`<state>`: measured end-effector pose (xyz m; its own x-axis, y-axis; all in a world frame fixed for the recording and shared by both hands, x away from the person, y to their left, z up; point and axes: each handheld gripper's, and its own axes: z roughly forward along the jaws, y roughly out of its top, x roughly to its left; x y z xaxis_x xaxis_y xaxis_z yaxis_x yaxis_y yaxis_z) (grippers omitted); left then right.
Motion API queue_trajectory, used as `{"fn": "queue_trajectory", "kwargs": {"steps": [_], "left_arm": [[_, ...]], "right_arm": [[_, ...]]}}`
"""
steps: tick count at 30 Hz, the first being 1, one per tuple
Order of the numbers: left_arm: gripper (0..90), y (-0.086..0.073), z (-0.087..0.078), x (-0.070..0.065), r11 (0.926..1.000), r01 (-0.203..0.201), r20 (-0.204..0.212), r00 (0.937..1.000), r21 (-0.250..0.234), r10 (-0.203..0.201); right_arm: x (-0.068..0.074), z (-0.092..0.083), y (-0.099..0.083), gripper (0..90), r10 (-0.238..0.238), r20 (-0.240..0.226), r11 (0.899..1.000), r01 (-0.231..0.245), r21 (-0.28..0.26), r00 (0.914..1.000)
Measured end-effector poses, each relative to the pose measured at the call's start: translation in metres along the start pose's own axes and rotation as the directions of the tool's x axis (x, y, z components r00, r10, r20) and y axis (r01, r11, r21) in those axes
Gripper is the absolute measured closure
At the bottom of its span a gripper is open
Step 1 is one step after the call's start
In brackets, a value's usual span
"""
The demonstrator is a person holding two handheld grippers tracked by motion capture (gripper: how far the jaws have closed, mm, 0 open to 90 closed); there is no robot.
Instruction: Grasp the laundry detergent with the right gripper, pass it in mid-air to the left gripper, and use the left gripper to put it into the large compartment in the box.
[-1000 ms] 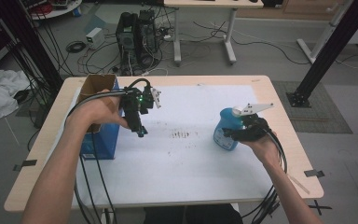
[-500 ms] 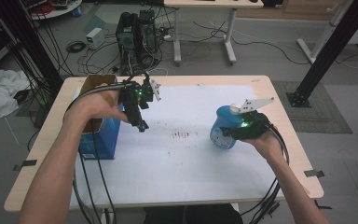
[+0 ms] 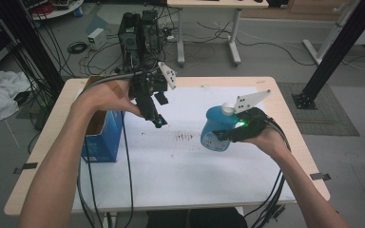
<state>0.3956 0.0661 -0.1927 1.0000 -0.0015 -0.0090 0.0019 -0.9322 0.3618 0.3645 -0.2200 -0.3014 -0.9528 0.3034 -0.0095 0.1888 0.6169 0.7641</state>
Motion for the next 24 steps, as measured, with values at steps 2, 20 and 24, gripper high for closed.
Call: {"fn": "queue_trajectory", "kwargs": {"steps": [2, 20, 24], "left_arm": [[22.5, 0.003, 0.000, 0.001, 0.9997, -0.015, 0.001, 0.9999, -0.022, 0.015], [22.5, 0.033, 0.017, -0.003, 0.9989, 0.000, 0.025, 0.9997, -0.046, 0.002], [22.5, 0.042, 0.024, -0.004, 0.9987, -0.021, 0.023, 0.9995, -0.047, 0.023]], "right_arm": [[0.001, 0.003, 0.005, 45.5, -0.029, -0.017, 1.000, 0.029, -0.005, 0.9994], [0.004, 0.034, 0.026, 45.5, -0.113, -0.162, 0.992, 0.121, 0.037, 0.9803], [0.002, 0.038, 0.028, 45.5, -0.155, -0.164, 0.987, 0.159, 0.007, 0.9741]]}}
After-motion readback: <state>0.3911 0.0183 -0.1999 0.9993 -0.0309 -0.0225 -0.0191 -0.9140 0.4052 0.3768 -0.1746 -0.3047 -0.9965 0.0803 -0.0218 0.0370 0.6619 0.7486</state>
